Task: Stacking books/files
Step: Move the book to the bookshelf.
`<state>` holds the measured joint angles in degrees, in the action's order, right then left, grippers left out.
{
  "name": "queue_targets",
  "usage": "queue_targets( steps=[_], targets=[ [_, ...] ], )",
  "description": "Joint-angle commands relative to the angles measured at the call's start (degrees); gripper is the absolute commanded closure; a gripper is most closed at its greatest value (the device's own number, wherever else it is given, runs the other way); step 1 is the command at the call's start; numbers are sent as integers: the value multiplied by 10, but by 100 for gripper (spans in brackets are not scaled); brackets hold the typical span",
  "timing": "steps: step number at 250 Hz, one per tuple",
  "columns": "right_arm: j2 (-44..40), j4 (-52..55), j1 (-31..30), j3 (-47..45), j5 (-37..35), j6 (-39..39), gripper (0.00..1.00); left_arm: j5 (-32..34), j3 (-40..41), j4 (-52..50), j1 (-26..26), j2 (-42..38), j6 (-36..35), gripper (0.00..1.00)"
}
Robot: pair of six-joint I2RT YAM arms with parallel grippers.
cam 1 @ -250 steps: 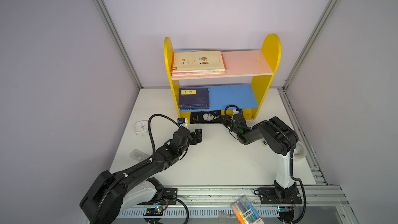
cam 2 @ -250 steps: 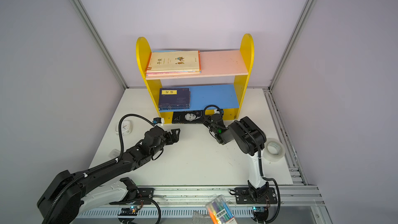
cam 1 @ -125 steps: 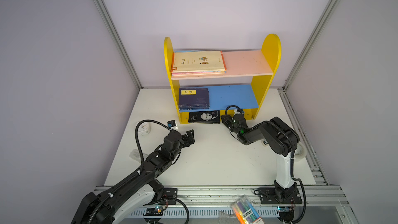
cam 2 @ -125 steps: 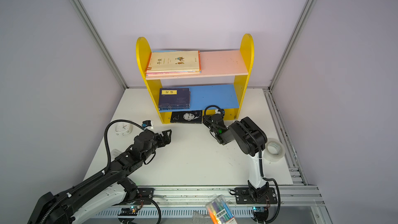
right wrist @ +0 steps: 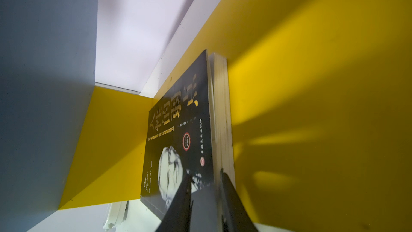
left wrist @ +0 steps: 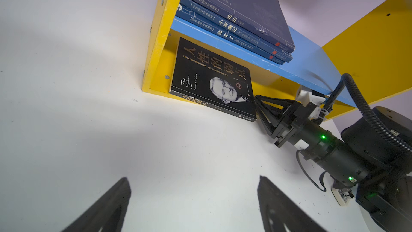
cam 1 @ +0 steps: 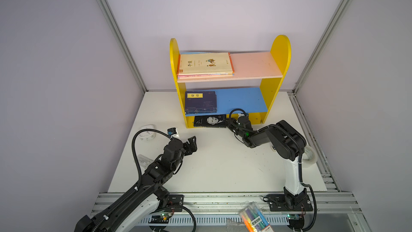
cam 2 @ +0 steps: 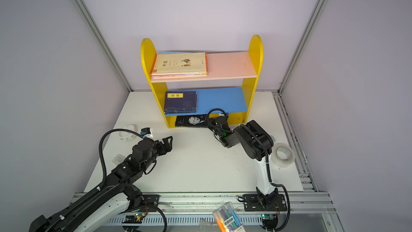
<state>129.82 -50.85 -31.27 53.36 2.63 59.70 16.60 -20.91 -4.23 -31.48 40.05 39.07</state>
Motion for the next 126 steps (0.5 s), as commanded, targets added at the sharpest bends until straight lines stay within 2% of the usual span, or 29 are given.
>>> queue_targets(
  steps=[1,126],
  targets=[
    [5,0,-5,15,11,-14,76,13,3,-20,3,-16,0,8],
    [10,32,-15,44,22,-33,75,15,14,-54,13,-67,5,8]
  ],
)
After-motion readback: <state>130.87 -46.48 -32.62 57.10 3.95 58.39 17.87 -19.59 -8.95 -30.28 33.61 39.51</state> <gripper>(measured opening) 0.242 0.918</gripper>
